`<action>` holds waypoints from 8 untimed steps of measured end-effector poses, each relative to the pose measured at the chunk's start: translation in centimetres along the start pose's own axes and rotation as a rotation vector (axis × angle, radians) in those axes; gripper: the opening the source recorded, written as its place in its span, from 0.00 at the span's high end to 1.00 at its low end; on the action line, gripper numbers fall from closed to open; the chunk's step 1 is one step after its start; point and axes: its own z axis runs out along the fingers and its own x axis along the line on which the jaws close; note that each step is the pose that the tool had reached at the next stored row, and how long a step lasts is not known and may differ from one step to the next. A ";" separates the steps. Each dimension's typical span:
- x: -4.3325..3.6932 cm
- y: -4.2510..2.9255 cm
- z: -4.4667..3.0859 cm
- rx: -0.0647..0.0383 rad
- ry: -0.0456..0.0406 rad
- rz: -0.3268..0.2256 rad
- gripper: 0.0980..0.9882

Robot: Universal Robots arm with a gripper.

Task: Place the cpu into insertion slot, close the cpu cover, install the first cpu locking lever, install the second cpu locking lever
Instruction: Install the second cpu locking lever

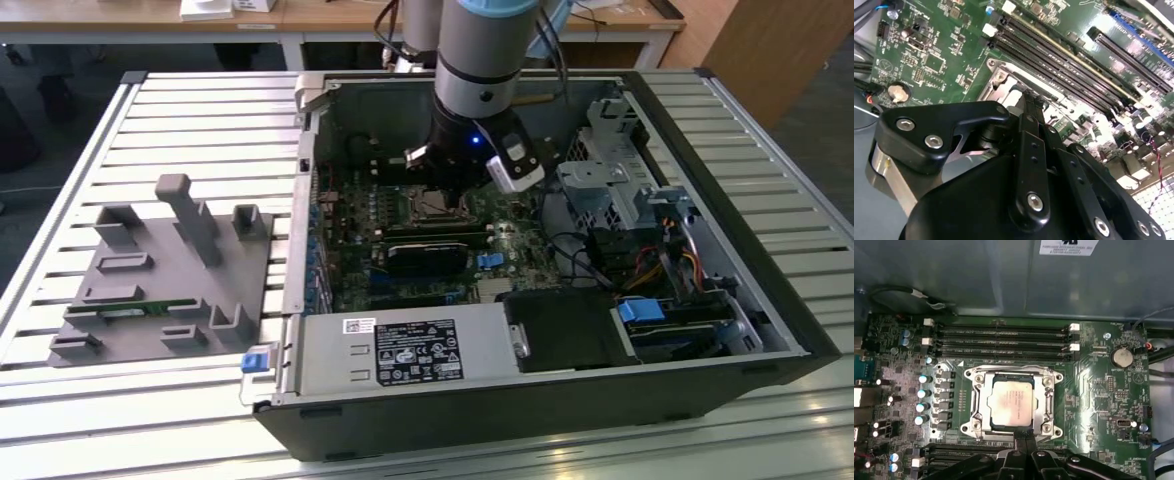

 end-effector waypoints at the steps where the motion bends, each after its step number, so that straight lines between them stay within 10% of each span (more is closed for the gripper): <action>1: 0.18 -0.07 0.03 0.000 0.0000 0.000 0.99; 8: 2.09 -0.43 0.12 0.000 0.0000 0.000 0.99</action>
